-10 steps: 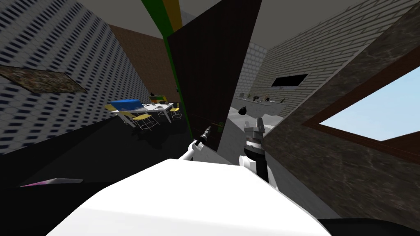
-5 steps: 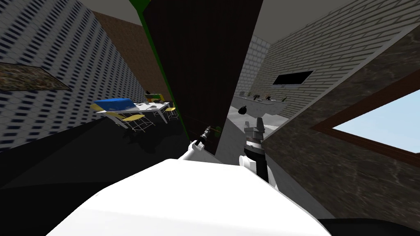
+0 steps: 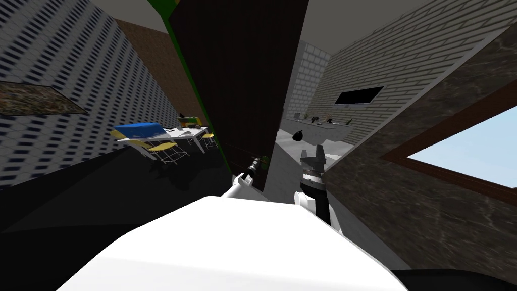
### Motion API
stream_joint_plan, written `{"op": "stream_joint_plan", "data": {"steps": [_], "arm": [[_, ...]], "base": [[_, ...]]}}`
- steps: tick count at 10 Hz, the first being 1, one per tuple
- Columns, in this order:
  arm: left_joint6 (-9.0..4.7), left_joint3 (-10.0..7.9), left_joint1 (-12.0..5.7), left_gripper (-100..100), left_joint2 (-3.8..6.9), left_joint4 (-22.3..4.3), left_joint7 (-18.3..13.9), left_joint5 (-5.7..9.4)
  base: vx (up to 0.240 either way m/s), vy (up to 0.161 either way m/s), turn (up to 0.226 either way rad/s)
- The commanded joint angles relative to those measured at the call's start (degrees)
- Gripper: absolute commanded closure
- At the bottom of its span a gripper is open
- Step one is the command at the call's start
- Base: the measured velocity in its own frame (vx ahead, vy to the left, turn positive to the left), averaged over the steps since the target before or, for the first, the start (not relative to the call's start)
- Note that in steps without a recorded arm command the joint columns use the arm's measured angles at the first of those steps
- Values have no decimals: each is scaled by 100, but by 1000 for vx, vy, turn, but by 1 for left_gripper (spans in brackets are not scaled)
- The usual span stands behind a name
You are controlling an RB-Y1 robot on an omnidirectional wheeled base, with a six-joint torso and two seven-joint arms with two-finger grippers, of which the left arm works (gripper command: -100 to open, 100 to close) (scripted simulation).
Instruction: Push the door open
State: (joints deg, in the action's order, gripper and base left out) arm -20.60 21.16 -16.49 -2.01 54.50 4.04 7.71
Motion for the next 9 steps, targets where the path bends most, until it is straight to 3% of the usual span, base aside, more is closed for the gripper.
{"op": "stream_joint_plan", "data": {"steps": [1, 4, 5, 9], "arm": [[-4, -1, 0, 100, 8, 1, 5, -3], [-4, -1, 0, 100, 8, 1, 5, -3], [7, -91, -13, 100, 146, -19, 21, 9], [15, -356, -56, 100, 322, -57, 69, 45]], "base": [[-5, 20, -13], [-1, 3, -1], [38, -88, 46], [121, -161, 66]]}}
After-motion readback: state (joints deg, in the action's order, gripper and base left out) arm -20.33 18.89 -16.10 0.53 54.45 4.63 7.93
